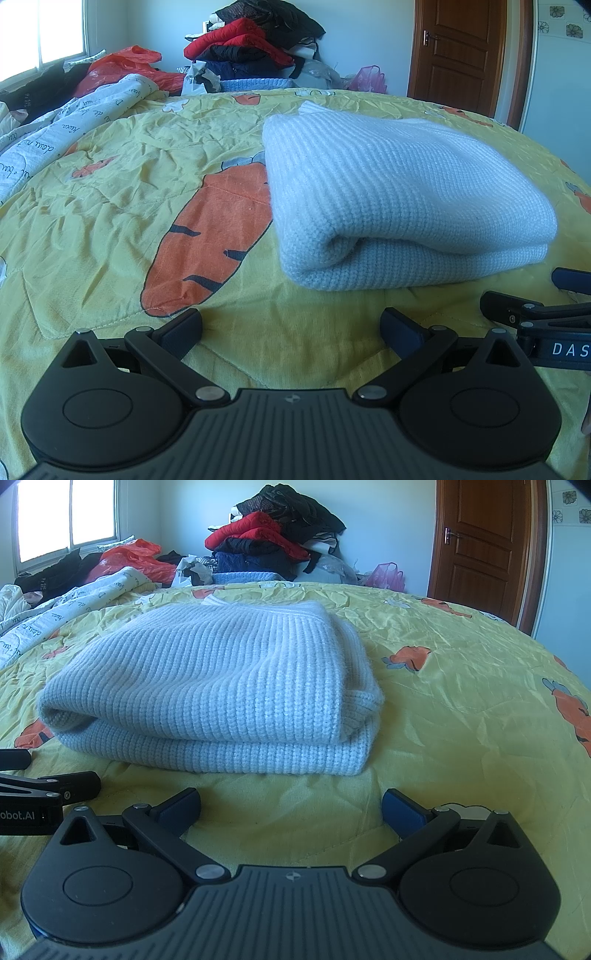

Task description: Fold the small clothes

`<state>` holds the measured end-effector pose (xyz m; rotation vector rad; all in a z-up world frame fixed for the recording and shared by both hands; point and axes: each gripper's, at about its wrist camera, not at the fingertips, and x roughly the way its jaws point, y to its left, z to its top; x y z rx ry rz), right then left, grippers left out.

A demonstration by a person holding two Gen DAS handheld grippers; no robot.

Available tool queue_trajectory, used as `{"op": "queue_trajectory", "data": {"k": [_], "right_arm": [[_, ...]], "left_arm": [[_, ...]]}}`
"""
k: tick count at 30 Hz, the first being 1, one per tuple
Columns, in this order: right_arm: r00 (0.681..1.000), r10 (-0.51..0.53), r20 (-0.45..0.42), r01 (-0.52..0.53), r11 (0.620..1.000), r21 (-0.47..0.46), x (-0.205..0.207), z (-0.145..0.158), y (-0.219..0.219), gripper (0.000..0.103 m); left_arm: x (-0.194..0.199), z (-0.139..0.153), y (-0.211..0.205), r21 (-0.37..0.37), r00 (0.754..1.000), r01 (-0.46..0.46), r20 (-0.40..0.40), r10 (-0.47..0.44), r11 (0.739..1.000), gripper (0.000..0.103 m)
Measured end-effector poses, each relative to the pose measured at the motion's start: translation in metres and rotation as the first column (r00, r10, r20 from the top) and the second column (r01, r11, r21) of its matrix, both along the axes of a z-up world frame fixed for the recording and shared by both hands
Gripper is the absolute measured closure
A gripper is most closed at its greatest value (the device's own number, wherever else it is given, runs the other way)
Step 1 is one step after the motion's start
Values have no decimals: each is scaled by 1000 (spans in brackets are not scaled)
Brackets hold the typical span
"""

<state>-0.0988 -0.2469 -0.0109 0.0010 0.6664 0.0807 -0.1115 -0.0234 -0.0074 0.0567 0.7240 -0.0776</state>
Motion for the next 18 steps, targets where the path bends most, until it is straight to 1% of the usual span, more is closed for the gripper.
{"op": "queue_trajectory", "data": {"k": [6, 9, 11, 13, 15, 18], "right_arm": [[1000, 0, -4, 0, 1000, -4, 0, 1, 0, 0], [1000, 5, -14, -5, 1000, -3, -1, 4, -2, 0], [999, 14, -34, -14, 1000, -4, -6, 8, -4, 0], [998, -6, -66, 5, 1000, -12, -12, 15, -4, 0], [996, -36, -86, 36, 999, -6, -22, 22, -4, 0], [995, -59, -78, 61, 998, 18, -42, 37, -3, 0]], "left_arm": [[0, 0, 0, 1, 1000, 0, -2, 0, 1000, 0], [4, 2, -1, 8, 1000, -3, -17, 4, 1000, 0], [5, 6, -2, 20, 999, -2, -45, 3, 1000, 0], [1, 12, -1, 30, 997, -38, -63, 40, 999, 0], [-13, 25, -1, 42, 998, -57, -21, 58, 997, 0], [-48, 50, -4, 54, 996, -40, 77, 36, 998, 0]]}}
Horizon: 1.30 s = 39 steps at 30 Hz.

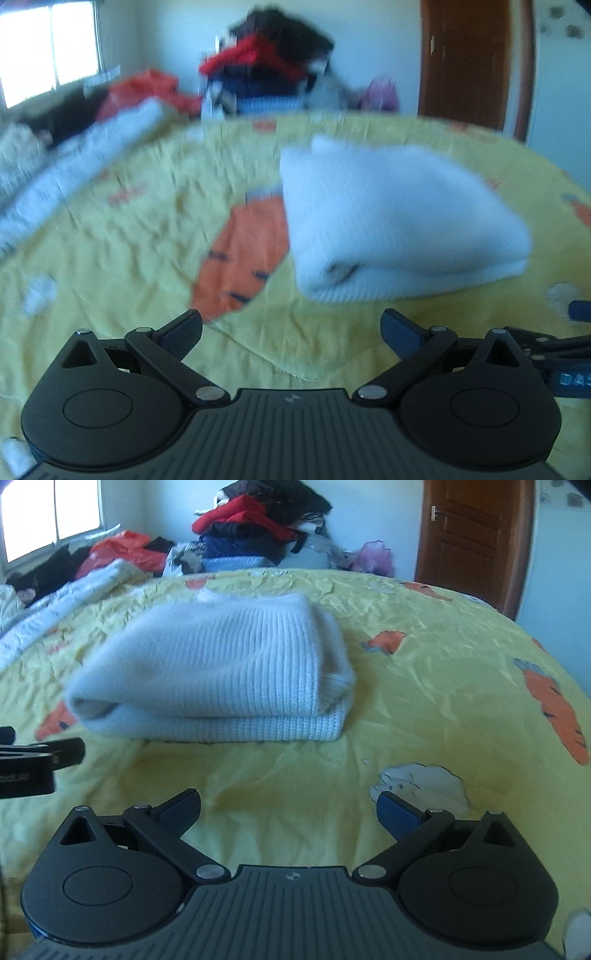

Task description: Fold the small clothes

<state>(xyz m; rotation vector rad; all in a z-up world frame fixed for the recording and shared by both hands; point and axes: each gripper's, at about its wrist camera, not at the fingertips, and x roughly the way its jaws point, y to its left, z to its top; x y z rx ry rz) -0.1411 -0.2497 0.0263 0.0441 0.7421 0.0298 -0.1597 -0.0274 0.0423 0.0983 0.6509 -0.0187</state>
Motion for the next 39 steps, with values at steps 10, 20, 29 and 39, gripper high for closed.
{"op": "queue_trajectory", "data": {"k": [10, 20, 29, 39], "right_arm": [[995, -20, 95, 23, 999, -32, -47, 37, 10, 0], [995, -59, 75, 58, 998, 28, -53, 37, 1, 0], [995, -39, 89, 37, 999, 23, -54, 40, 6, 0], [995, -34, 91, 33, 999, 22, -54, 40, 7, 0]], "left_arm": [[-43, 30, -5, -103, 999, 24, -27, -27, 994, 0], [-60, 45, -5, -85, 997, 14, 74, -7, 996, 0], [-54, 52, 2, -60, 997, -27, 70, 31, 998, 0], [-53, 56, 10, -99, 997, -36, 64, 43, 994, 0]]}}
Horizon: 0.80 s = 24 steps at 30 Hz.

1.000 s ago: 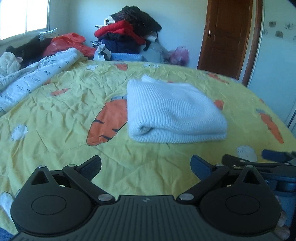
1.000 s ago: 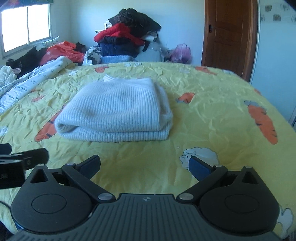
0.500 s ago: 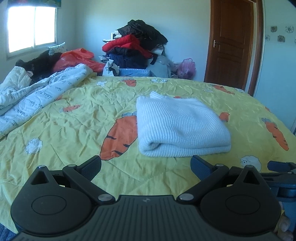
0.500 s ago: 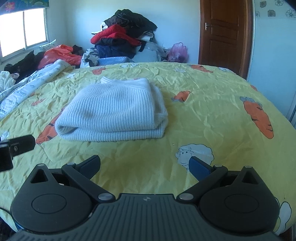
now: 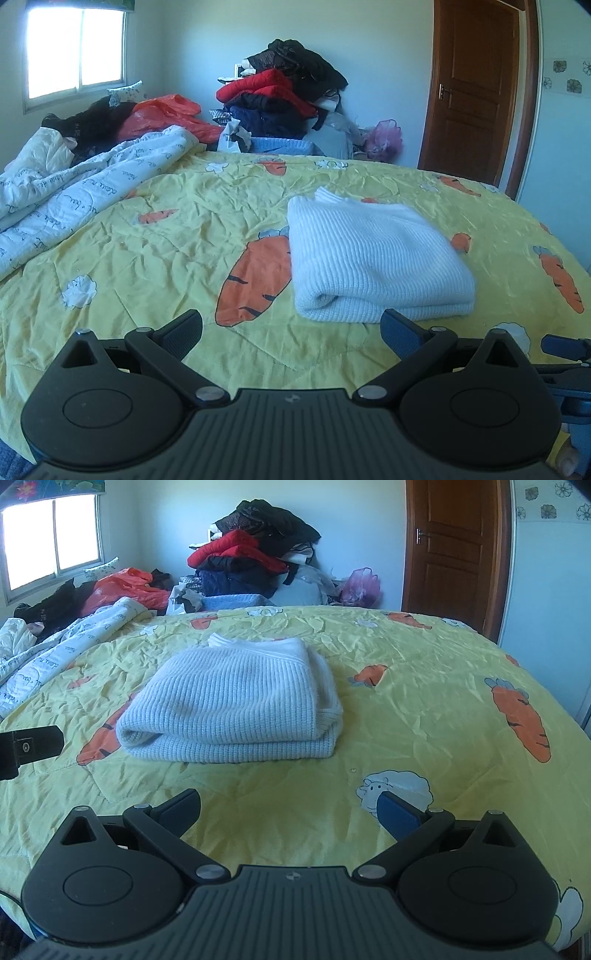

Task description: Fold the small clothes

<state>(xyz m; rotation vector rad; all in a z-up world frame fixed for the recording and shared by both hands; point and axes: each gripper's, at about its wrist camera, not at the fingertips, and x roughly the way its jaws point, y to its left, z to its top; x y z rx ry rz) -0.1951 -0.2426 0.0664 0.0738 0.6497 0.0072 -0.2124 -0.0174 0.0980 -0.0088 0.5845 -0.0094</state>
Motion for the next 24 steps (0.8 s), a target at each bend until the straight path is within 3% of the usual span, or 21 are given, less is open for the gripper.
{"op": "queue_trajectory", "data": {"k": [24], "right_arm": [[1000, 9, -13, -9, 1000, 1, 0, -3, 1, 0]], "left_arm": [[-2, -8, -7, -5, 999, 35, -37, -35, 999, 0]]}}
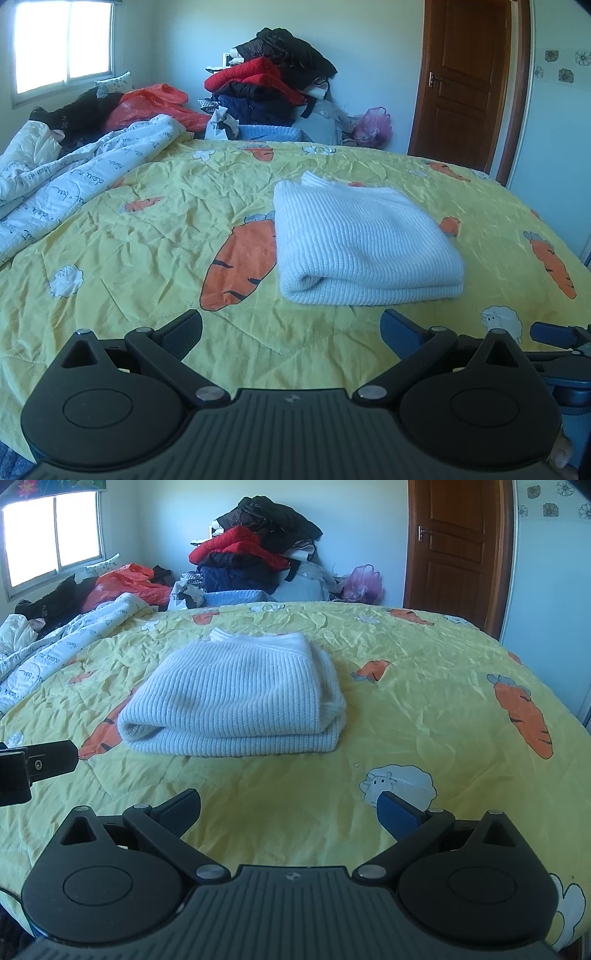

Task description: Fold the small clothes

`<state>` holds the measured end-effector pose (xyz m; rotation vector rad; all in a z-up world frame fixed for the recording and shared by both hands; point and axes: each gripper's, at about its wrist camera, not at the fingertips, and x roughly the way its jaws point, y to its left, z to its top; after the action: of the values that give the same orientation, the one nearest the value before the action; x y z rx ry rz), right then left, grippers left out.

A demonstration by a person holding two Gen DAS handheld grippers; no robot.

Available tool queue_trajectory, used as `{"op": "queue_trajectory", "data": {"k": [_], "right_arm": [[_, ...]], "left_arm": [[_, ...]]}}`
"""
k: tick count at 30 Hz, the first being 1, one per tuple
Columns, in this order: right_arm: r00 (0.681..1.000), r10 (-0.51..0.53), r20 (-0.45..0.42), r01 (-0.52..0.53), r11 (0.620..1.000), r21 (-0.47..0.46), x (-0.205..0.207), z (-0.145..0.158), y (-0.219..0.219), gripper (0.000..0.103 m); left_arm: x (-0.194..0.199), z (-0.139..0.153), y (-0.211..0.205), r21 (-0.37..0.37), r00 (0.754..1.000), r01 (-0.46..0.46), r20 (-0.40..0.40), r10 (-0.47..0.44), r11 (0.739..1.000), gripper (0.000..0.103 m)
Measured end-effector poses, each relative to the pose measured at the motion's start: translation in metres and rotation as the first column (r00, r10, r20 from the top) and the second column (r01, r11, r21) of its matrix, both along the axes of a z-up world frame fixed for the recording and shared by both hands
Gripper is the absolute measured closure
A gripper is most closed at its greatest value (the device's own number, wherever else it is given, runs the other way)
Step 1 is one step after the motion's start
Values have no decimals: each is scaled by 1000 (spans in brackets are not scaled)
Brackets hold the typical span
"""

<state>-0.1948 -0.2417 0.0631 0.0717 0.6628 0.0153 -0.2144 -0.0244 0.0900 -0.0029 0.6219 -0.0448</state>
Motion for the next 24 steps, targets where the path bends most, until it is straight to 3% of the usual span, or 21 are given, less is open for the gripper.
{"op": "queue_trajectory", "data": {"k": [24], "right_arm": [[1000, 0, -3, 0, 1000, 5, -1, -2, 2, 0]], "left_arm": [[-1, -1, -1, -2, 1000, 1, -4, -1, 1000, 0]]}}
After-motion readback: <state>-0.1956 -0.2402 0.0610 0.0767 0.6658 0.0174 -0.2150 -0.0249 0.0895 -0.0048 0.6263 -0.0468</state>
